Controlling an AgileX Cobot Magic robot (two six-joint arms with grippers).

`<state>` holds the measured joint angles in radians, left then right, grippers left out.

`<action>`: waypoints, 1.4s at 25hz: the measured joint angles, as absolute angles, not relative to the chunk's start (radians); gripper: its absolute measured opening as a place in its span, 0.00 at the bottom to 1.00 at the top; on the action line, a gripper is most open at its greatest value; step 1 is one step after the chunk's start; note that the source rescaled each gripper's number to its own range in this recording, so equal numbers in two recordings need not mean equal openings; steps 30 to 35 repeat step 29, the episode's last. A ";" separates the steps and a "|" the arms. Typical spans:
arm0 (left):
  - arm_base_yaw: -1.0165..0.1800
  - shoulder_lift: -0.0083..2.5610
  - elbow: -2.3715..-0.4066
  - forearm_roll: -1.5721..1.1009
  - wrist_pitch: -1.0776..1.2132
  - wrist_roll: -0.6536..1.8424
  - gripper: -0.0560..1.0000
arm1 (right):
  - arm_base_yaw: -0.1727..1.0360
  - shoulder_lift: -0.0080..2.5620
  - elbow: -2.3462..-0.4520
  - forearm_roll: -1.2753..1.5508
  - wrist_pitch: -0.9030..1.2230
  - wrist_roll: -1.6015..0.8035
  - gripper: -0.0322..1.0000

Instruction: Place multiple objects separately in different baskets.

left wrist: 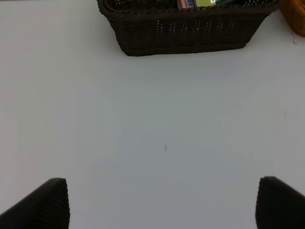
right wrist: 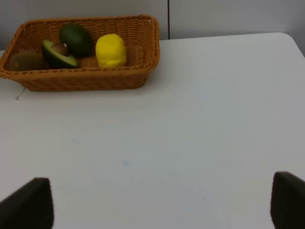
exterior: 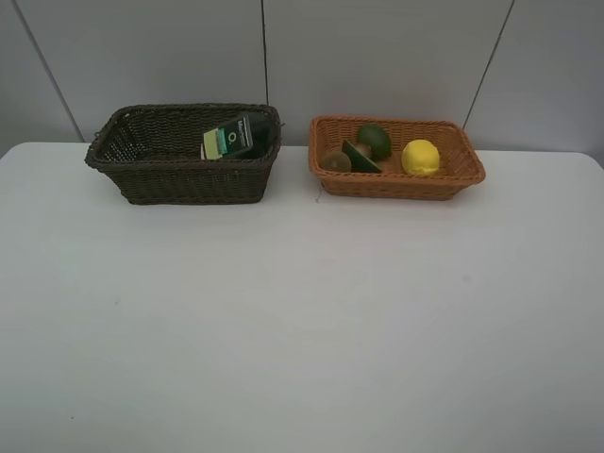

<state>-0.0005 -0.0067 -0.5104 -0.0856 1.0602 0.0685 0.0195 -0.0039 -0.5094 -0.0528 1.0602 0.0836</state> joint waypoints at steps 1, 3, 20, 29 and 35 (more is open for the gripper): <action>-0.001 -0.007 -0.510 -0.086 1.060 0.069 1.00 | 0.020 -0.004 -0.509 -0.053 1.060 0.084 1.00; -0.001 -0.007 -0.510 -0.086 1.060 0.069 1.00 | 0.020 -0.004 -0.509 -0.053 1.060 0.084 1.00; -0.001 -0.007 -0.510 -0.086 1.060 0.069 1.00 | 0.020 -0.004 -0.509 -0.053 1.060 0.084 1.00; -0.001 -0.007 -0.510 -0.086 1.060 0.069 1.00 | 0.020 -0.004 -0.509 -0.053 1.060 0.084 1.00; -0.001 -0.007 -0.510 -0.086 1.060 0.069 1.00 | 0.020 -0.004 -0.509 -0.053 1.060 0.084 1.00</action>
